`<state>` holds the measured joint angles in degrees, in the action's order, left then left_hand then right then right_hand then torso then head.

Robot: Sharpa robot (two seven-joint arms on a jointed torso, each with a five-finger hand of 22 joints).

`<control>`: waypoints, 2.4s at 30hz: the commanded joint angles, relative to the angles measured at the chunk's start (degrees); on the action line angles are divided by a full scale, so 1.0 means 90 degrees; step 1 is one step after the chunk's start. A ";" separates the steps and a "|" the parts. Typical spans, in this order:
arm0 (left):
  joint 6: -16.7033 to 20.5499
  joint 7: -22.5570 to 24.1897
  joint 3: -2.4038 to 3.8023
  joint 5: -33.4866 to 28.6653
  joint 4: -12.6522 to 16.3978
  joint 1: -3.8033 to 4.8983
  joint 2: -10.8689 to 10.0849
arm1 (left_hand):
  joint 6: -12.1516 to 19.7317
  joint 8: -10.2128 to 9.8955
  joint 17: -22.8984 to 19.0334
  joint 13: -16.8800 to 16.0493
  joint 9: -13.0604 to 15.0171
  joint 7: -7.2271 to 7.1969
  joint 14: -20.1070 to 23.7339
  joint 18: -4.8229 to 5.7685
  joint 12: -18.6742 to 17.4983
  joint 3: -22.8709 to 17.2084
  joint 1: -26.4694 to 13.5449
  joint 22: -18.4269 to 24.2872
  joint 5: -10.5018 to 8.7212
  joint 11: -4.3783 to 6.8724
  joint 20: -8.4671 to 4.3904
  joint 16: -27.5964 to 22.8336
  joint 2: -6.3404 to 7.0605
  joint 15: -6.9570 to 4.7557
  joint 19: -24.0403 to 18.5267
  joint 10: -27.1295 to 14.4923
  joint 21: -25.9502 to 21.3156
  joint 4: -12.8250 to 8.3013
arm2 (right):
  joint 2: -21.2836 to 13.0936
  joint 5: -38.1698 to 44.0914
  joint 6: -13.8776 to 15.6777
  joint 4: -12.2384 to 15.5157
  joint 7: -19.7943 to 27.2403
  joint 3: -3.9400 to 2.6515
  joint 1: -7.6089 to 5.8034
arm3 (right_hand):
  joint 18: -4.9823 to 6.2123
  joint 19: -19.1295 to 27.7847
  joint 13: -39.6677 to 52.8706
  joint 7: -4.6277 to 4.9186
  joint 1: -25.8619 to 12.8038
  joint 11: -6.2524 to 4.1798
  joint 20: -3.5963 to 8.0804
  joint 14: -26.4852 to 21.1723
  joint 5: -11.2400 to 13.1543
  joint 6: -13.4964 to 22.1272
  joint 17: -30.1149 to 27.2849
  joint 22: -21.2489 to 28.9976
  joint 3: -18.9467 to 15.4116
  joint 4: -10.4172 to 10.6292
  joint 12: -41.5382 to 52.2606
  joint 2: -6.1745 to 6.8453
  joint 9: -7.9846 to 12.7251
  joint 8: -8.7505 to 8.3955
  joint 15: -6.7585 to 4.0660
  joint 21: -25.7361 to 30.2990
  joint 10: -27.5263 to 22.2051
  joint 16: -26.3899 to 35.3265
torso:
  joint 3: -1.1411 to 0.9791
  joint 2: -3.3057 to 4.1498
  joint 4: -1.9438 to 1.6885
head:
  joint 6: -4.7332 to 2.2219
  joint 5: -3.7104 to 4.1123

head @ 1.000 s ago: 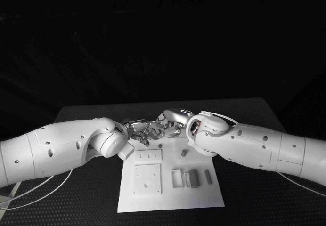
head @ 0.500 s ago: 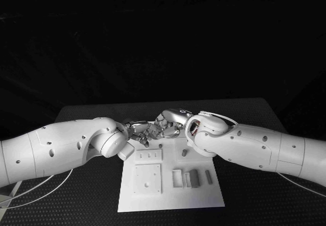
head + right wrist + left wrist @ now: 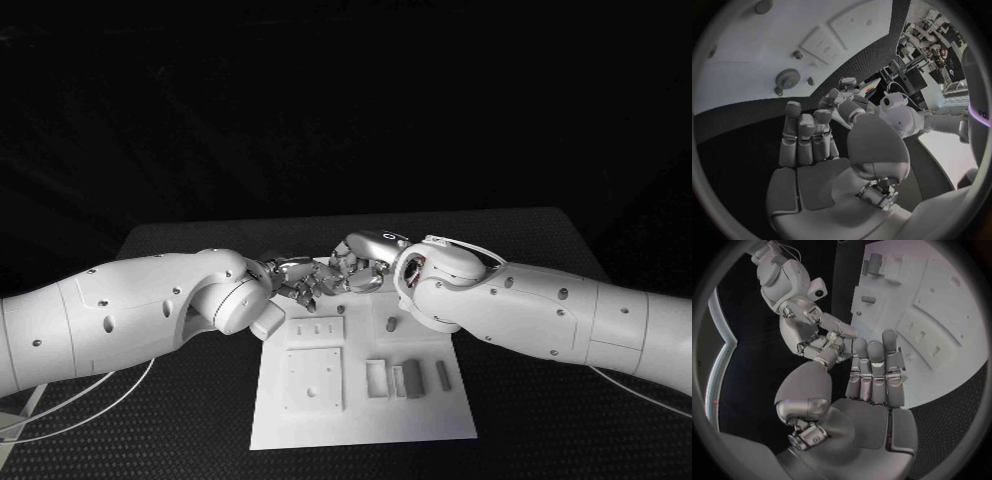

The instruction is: Assemble the parts on the task board

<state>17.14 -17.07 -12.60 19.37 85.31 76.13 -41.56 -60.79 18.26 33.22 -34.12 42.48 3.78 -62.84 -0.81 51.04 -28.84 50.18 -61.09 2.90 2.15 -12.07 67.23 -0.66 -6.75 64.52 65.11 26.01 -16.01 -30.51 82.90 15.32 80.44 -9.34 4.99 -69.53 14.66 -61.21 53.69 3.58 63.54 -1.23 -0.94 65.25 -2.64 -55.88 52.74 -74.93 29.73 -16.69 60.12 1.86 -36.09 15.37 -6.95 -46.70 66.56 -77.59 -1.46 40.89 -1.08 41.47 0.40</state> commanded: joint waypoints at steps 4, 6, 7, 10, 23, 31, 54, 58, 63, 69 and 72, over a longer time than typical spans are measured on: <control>-0.0019 0.0168 0.0006 -0.0162 0.0020 0.0005 -0.0027 | -0.0071 -0.0001 -0.0027 -0.0022 0.0026 0.0011 -0.0001 0.0090 0.0057 -0.0055 0.0002 -0.0023 -0.0013 0.0008 0.0009 0.0065 -0.0146 -0.0025 0.0028 0.0055 0.0052 -0.0012 | 0.0016 0.0039 -0.0191 -0.0029 -0.0001 -0.0003 0.0002 | 0.0038 -0.0058 -0.0011 0.0180 -0.0034 -0.0003 -0.0002 0.0004 -0.0020 -0.0216 -0.0009 -0.0097 0.0044 0.0010 -0.0008 -0.0067 -0.0012 0.0042 -0.0031 -0.0028 0.0041 -0.0028 | -0.0001 -0.0002 0.0000 | 0.0001 0.0024; 0.0006 0.0187 0.0006 -0.0198 0.0016 0.0005 -0.0039 | -0.0118 0.0013 -0.0031 -0.0043 0.0037 -0.0006 -0.0023 0.0088 0.0089 -0.0079 0.0041 -0.0040 -0.0013 0.0025 -0.0004 0.0107 -0.0189 -0.0036 0.0055 0.0083 0.0074 -0.0048 | 0.0016 0.0039 -0.0194 -0.0037 -0.0006 -0.0003 0.0002 | 0.0038 -0.0058 -0.0012 0.0180 -0.0038 -0.0003 -0.0003 0.0004 -0.0019 -0.0216 -0.0010 -0.0097 0.0043 0.0011 -0.0009 -0.0066 -0.0012 0.0041 -0.0031 -0.0028 0.0042 -0.0028 | -0.0001 -0.0002 0.0000 | 0.0001 0.0024; 0.0010 0.0193 0.0006 -0.0206 0.0015 0.0005 -0.0046 | -0.0148 0.0021 -0.0033 -0.0060 0.0043 -0.0020 -0.0040 0.0085 0.0113 -0.0095 0.0075 -0.0054 -0.0013 0.0039 -0.0015 0.0139 -0.0216 -0.0047 0.0074 0.0101 0.0092 -0.0066 | 0.0016 0.0039 -0.0196 -0.0037 -0.0005 -0.0003 0.0002 | 0.0038 -0.0058 -0.0012 0.0180 -0.0045 -0.0002 -0.0003 0.0004 -0.0019 -0.0215 -0.0012 -0.0097 0.0041 0.0012 -0.0010 -0.0065 -0.0013 0.0040 -0.0031 -0.0027 0.0042 -0.0028 | -0.0002 -0.0003 0.0001 | 0.0003 0.0025; 0.0002 0.0219 0.0006 -0.0242 0.0016 0.0005 -0.0057 | -0.0197 0.0027 -0.0047 -0.0095 0.0055 -0.0043 -0.0059 0.0085 0.0153 -0.0119 0.0156 -0.0085 -0.0013 0.0062 -0.0033 0.0200 -0.0230 -0.0073 0.0102 0.0126 0.0126 -0.0073 | 0.0018 0.0038 -0.0197 -0.0034 -0.0003 -0.0003 0.0002 | 0.0038 -0.0058 -0.0013 0.0180 -0.0053 -0.0003 -0.0004 0.0003 -0.0020 -0.0216 -0.0013 -0.0096 0.0040 0.0014 -0.0012 -0.0067 -0.0013 0.0039 -0.0031 -0.0026 0.0042 -0.0028 | -0.0002 -0.0001 -0.0005 | 0.0004 0.0030; -0.0044 0.0199 0.0006 -0.0197 0.0003 0.0005 -0.0091 | -0.0254 0.0020 -0.0088 -0.0136 0.0068 -0.0065 -0.0069 0.0090 0.0187 -0.0139 0.0258 -0.0124 -0.0013 0.0083 -0.0056 0.0274 -0.0249 -0.0102 0.0129 0.0144 0.0161 -0.0068 | -0.0001 0.0038 -0.0064 -0.0065 -0.0120 -0.0002 0.0001 | 0.0038 -0.0044 -0.0022 0.0203 -0.0144 0.0020 -0.0012 -0.0018 -0.0017 -0.0113 -0.0036 -0.0088 0.0015 0.0019 -0.0043 0.0053 0.0004 -0.0035 -0.0018 -0.0007 0.0018 -0.0014 | 0.0003 -0.0002 -0.0005 | 0.0042 0.0018; -0.0321 -0.0098 0.0005 0.0206 -0.0012 0.0005 -0.0132 | -0.0304 0.0023 -0.0114 -0.0161 0.0078 -0.0085 -0.0098 0.0088 0.0210 -0.0135 0.0307 -0.0151 -0.0013 0.0104 -0.0077 0.0329 -0.0313 -0.0126 0.0163 0.0183 0.0192 -0.0076 | -0.0124 -0.0031 0.0333 -0.0125 -0.0307 -0.0001 0.0001 | 0.0030 0.0136 -0.0124 0.0583 -0.0406 0.0382 -0.0113 -0.0214 -0.0018 0.0971 -0.0149 -0.0010 0.0052 0.0178 -0.0262 0.0555 0.0256 -0.0653 0.0327 0.0183 -0.0274 0.0159 | 0.0003 -0.0006 -0.0006 | 0.0052 -0.0003; -0.1399 -0.1392 0.0006 0.1718 -0.0590 0.0010 0.0033 | -0.0418 0.0041 -0.0181 -0.0218 0.0132 -0.0137 -0.0171 0.0086 0.0261 -0.0065 0.0447 -0.0240 -0.0013 0.0158 -0.0135 0.0484 -0.0331 -0.0198 0.0249 0.0290 0.0283 -0.0081 | -0.0814 -0.1401 0.0807 -0.0152 -0.0142 -0.0367 0.0001 | 0.0038 0.0154 -0.0167 0.0653 -0.0399 0.0453 -0.0164 -0.0256 -0.0019 0.1091 -0.0201 -0.0009 0.0222 0.0400 -0.0269 0.0684 0.0289 -0.0711 0.0400 0.0228 -0.0350 0.0159 | -0.0022 -0.0006 0.0019 | 0.0098 -0.0092; -0.1727 -0.1472 0.0006 0.2076 -0.0780 0.0009 0.0162 | -0.0428 0.0044 -0.0197 -0.0222 0.0145 -0.0143 -0.0183 0.0086 0.0261 -0.0055 0.0465 -0.0251 -0.0014 0.0164 -0.0145 0.0502 -0.0316 -0.0210 0.0261 0.0303 0.0294 -0.0085 | -0.0860 -0.1550 0.0779 -0.0198 -0.0081 -0.0438 -0.0120 | 0.0038 0.0153 -0.0171 0.0650 -0.0336 0.0450 -0.0157 -0.0252 -0.0020 0.1089 -0.0206 -0.0017 0.0239 0.0361 -0.0259 0.0670 0.0287 -0.0707 0.0397 0.0225 -0.0347 0.0149 | -0.0015 -0.0003 0.0004 | 0.0109 -0.0078; -0.1739 -0.1560 0.0006 0.2289 -0.0937 0.0008 0.0283 | -0.0443 0.0049 -0.0215 -0.0225 0.0160 -0.0152 -0.0201 0.0086 0.0264 -0.0061 0.0499 -0.0262 -0.0014 0.0173 -0.0155 0.0522 -0.0316 -0.0223 0.0277 0.0324 0.0307 -0.0080 | -0.0803 -0.1865 0.0798 -0.0352 0.0045 -0.0450 -0.0183 | 0.0038 0.0157 -0.0175 0.0650 -0.0317 0.0450 -0.0157 -0.0256 -0.0018 0.1086 -0.0210 -0.0021 0.0239 0.0341 -0.0257 0.0663 0.0286 -0.0704 0.0397 0.0225 -0.0349 0.0148 | -0.0020 0.0001 0.0000 | 0.0131 -0.0069; -0.1857 -0.1651 0.0002 0.2626 -0.1026 0.0005 0.0411 | -0.0455 0.0053 -0.0231 -0.0227 0.0172 -0.0158 -0.0216 0.0088 0.0266 -0.0055 0.0501 -0.0271 -0.0014 0.0179 -0.0161 0.0538 -0.0308 -0.0233 0.0292 0.0343 0.0317 -0.0077 | -0.0717 -0.2106 0.0788 -0.0527 0.0090 -0.0476 -0.0242 | 0.0038 0.0158 -0.0179 0.0650 -0.0311 0.0450 -0.0160 -0.0259 -0.0018 0.1081 -0.0215 -0.0027 0.0235 0.0330 -0.0252 0.0627 0.0285 -0.0699 0.0397 0.0224 -0.0350 0.0144 | -0.0017 0.0009 -0.0009 | 0.0175 -0.0059; -0.1903 -0.1721 -0.0030 0.2736 -0.1055 0.0004 0.0452 | -0.0456 0.0053 -0.0234 -0.0228 0.0174 -0.0158 -0.0219 0.0088 0.0266 -0.0054 0.0502 -0.0273 -0.0014 0.0180 -0.0163 0.0541 -0.0307 -0.0235 0.0294 0.0346 0.0319 -0.0077 | -0.0693 -0.2122 0.0790 -0.0559 0.0104 -0.0477 -0.0254 | 0.0038 0.0159 -0.0180 0.0650 -0.0309 0.0450 -0.0161 -0.0260 -0.0018 0.1080 -0.0216 -0.0029 0.0232 0.0323 -0.0251 0.0614 0.0284 -0.0697 0.0397 0.0224 -0.0350 0.0142 | -0.0008 0.0007 -0.0012 | 0.0189 -0.0054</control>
<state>2.27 -31.06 -12.81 40.70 75.86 76.15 -37.65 -64.07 18.15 31.19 -36.11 42.46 2.11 -64.50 -0.82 53.09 -29.38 52.01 -63.46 2.60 3.40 -12.71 71.85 -1.22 -8.18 66.40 67.56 28.68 -16.57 -36.87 65.77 22.10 75.48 -9.62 0.71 -71.81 14.49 -59.97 52.13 7.85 60.29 2.46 -2.18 62.72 -2.44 -47.67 50.86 -74.93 31.81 -13.52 57.90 7.47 -33.53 8.99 -3.65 -44.89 63.48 -76.26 -1.60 40.94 -1.13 43.07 -0.10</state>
